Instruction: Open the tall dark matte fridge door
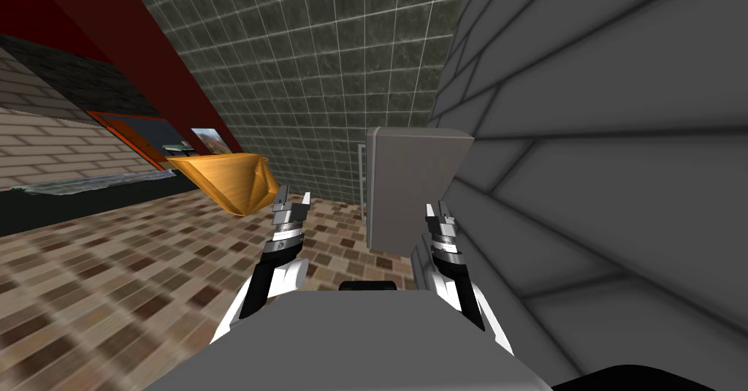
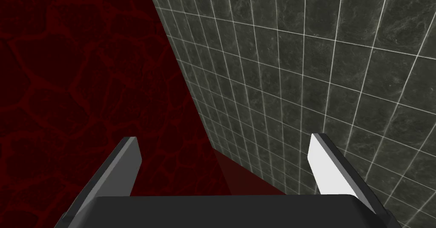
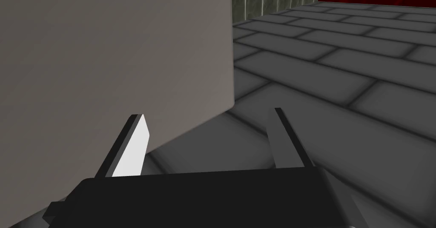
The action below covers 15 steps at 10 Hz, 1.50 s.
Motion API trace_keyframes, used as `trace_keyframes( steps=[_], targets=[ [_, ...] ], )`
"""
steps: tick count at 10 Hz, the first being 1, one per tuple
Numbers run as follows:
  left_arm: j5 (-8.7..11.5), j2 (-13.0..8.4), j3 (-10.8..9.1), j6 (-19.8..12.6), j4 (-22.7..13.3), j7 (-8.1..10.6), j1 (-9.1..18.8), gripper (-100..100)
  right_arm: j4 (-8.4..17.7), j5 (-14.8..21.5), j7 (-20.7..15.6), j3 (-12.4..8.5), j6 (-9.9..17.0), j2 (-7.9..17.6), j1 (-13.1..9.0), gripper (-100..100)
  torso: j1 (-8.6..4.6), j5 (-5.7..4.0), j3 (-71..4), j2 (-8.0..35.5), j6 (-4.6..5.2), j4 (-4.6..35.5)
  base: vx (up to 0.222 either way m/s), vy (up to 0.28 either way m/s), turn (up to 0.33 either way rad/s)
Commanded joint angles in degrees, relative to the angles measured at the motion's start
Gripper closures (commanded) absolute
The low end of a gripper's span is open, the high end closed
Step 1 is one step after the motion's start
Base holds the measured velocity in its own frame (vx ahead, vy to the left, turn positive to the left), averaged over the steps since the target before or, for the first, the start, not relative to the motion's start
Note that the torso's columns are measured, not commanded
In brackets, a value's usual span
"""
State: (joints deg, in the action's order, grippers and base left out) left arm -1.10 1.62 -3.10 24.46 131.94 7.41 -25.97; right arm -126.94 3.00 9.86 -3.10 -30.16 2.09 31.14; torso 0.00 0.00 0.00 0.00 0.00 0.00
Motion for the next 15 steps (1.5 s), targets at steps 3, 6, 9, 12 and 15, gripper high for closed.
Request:
trace_keyframes(
  steps=[3,6,9,12,15],
  targets=[
    [0.0,0.0,0.0,0.0,0.0,0.0,0.0,0,0.0,0.0,0.0,0.0,0.0,0.0,0.0,0,0.0,0.0,-20.1,10.0,0.0,10.1,0.0,0.0,0.0],
    [0.0,0.0,0.0,0.0,0.0,0.0,0.0,0,0.0,0.0,0.0,0.0,0.0,0.0,0.0,0,0.0,0.0,-45.4,22.7,0.0,22.7,0.0,0.0,0.0],
    [0.0,0.0,0.0,0.0,0.0,0.0,0.0,0,0.0,0.0,0.0,0.0,0.0,0.0,0.0,0,0.0,0.0,-70.7,35.4,0.0,35.4,0.0,0.0,0.0],
    [0.0,0.0,0.0,0.0,0.0,0.0,0.0,0,3.2,-6.1,2.5,1.7,3.8,3.8,-1.3,-100,0.11,0.03,-84.3,42.0,0.0,42.0,0.048,0.04,-0.102],
    [0.0,0.0,0.0,0.0,0.0,0.0,0.0,0,5.6,-11.0,4.5,3.1,6.9,4.8,-2.3,-100,-0.03,0.0,-84.5,42.3,-0.02,42.3,0.043,0.046,-0.094]
  ],
)
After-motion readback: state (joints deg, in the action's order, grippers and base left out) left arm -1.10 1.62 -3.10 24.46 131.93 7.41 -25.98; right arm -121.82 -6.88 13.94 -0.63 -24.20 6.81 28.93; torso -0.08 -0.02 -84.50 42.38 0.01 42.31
